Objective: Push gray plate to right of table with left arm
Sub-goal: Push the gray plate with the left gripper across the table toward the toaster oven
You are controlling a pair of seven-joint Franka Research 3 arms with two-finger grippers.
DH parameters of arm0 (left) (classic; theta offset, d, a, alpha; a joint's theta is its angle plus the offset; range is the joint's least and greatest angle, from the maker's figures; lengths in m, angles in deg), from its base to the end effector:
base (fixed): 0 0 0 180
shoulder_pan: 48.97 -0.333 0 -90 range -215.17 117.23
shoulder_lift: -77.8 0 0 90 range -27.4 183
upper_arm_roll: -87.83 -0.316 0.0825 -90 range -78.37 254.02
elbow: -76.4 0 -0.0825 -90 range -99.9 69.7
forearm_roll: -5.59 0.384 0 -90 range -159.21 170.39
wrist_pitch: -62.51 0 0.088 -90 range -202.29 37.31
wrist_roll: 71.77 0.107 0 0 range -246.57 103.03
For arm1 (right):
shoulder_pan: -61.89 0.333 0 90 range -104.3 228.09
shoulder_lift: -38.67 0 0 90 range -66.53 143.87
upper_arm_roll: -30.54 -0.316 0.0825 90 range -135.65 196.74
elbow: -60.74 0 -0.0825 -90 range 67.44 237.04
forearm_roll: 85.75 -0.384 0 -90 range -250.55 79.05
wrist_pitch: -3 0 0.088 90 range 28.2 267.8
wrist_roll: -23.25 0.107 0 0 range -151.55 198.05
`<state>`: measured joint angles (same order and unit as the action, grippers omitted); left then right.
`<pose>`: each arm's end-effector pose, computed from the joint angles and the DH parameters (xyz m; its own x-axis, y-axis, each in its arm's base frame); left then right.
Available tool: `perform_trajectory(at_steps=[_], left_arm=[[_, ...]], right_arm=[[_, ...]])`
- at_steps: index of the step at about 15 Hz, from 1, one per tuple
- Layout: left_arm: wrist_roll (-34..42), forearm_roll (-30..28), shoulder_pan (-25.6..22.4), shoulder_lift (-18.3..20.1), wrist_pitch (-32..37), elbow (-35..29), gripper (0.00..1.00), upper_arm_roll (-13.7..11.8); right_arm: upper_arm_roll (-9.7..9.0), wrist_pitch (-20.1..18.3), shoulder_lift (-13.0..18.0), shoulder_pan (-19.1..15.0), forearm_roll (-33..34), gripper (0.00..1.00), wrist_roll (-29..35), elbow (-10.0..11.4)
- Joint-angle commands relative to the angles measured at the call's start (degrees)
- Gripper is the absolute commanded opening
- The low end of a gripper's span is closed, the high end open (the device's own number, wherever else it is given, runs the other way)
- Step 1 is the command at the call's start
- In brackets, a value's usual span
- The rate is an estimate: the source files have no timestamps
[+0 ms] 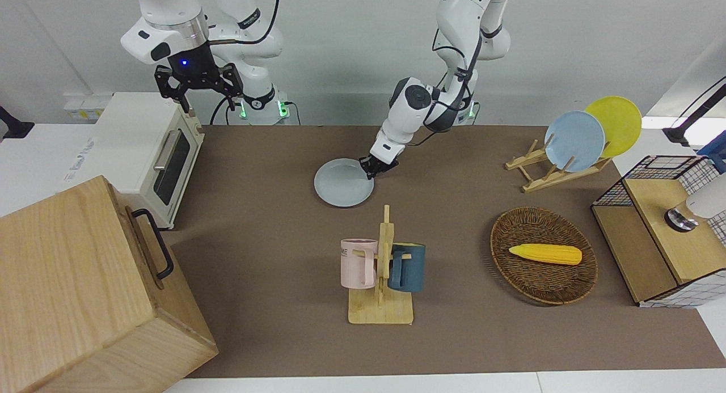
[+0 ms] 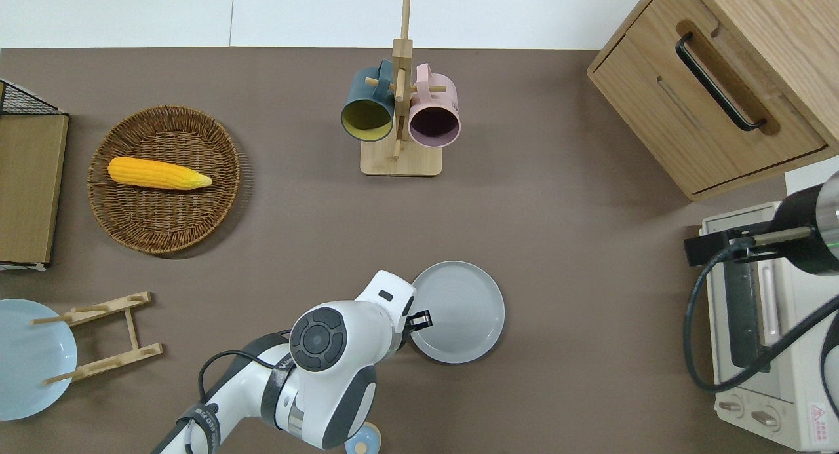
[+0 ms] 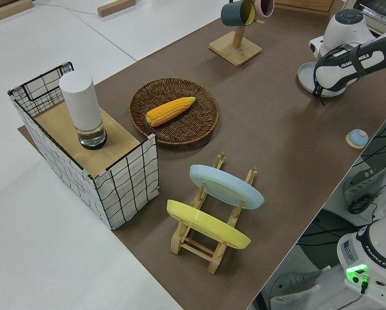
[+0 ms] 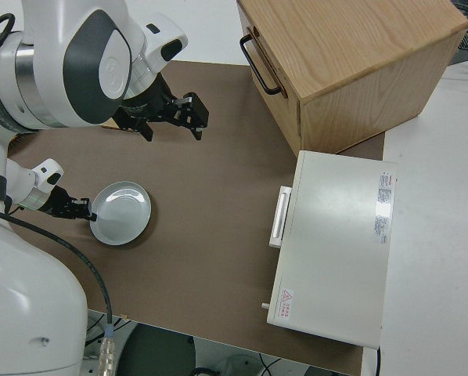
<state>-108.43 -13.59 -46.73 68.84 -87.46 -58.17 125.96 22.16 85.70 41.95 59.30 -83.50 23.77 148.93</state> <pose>0.4045 -0.3352 0.2921 0.9721 0.2094 -0.1055 0.2314 -0.9293 0.2877 0.5210 0.0508 0.6589 0.9955 0.0863 -0.0386 0.0881 -0.9950 0.0478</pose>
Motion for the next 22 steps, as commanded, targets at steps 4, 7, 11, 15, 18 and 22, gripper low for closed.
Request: perform_trajectory(at_steps=[4, 7, 11, 15, 18, 22], left_arm=[[-3.60, -0.43, 5.14, -8.61, -8.05, 1.85, 0.00, 0.36], [-3.77, -0.16, 5.93, -11.07, -9.02, 4.22, 0.00, 0.36], [-4.30, 0.28, 6.73, -12.14, -9.29, 5.55, 0.00, 0.36], [-6.40, 0.28, 6.90, -12.14, -9.29, 5.55, 0.07, 0.36], [-7.20, 0.28, 7.25, -11.96, -9.11, 5.55, 0.18, 0.36], [-9.58, 0.28, 7.08, -11.17, -8.32, 5.63, 0.41, 0.36]], right_arm=[[-0.14, -0.08, 0.41, -0.39, -0.14, 0.996, -1.13, 0.23], [-0.06, -0.08, 0.41, -0.39, -0.14, 0.996, -1.13, 0.23], [-0.14, -0.08, 0.41, -0.39, -0.14, 0.996, -1.13, 0.23], [-0.06, -0.08, 0.41, -0.39, -0.14, 0.996, -1.13, 0.23], [-0.05, -0.08, 0.41, -0.39, -0.14, 0.996, -1.13, 0.23], [-0.06, -0.08, 0.41, -0.39, -0.14, 0.996, -1.13, 0.23]])
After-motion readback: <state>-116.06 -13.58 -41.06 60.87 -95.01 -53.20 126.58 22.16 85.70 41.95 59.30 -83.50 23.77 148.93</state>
